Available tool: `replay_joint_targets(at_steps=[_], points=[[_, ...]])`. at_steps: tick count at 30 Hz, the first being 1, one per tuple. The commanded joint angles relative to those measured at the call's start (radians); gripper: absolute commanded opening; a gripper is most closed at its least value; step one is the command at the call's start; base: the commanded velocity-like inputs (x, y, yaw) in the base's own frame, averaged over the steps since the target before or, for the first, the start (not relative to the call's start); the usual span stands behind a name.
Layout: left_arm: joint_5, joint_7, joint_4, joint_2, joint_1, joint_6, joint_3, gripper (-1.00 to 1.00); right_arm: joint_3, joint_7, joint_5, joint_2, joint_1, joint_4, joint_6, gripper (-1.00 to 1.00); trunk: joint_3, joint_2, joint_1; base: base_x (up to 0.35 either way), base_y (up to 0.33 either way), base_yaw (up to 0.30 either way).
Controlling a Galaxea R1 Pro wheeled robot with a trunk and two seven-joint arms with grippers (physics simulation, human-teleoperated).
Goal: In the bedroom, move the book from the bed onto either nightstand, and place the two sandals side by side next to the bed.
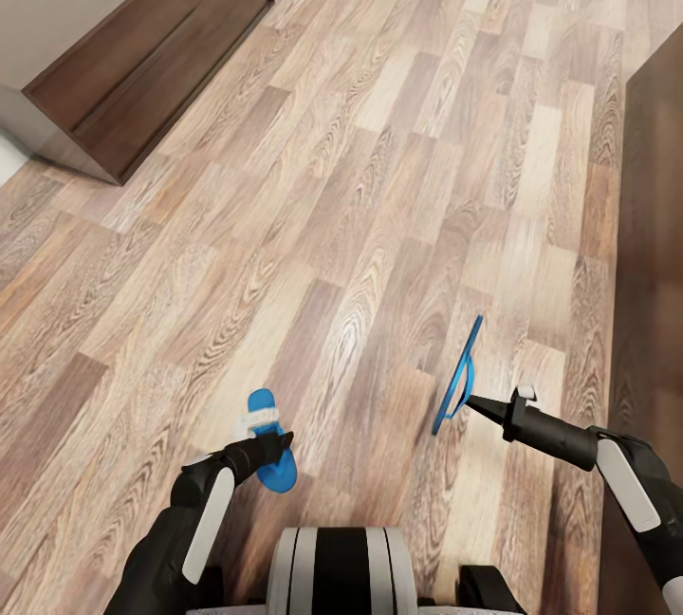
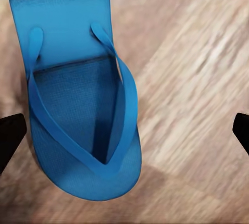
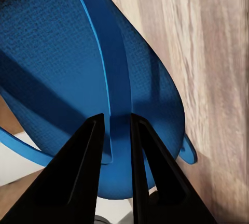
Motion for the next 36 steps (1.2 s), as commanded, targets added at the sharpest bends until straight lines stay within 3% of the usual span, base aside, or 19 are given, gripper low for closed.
replay_joint_targets(at_steps=[1, 6, 34, 36], points=[[0.010, 0.008, -0.001, 0.000, 0.000, 0.004, -0.001, 1.00, -0.001, 0.004, 0.000, 0.000, 0.000, 0.000, 0.004, -1.00, -0.004, 0.000, 0.000, 0.000, 0.000, 0.000], [0.010, 0.008, -0.001, 0.000, 0.000, 0.004, -0.001, 1.00, -0.001, 0.004, 0.000, 0.000, 0.000, 0.000, 0.004, -1.00, -0.024, -0.002, 0.002, 0.000, 0.000, 0.000], [0.009, 0.014, -0.001, -0.001, 0.000, 0.003, 0.001, 1.00, -0.001, 0.004, 0.000, 0.000, 0.000, 0.000, 0.004, -1.00, -0.024, -0.002, 0.002, 0.040, 0.000, 0.000], [0.009, 0.014, -0.001, -0.001, 0.000, 0.003, 0.001, 1.00, -0.001, 0.004, 0.000, 0.000, 0.000, 0.000, 0.004, -1.00, -0.032, -0.002, 0.003, 0.000, 0.000, 0.000]])
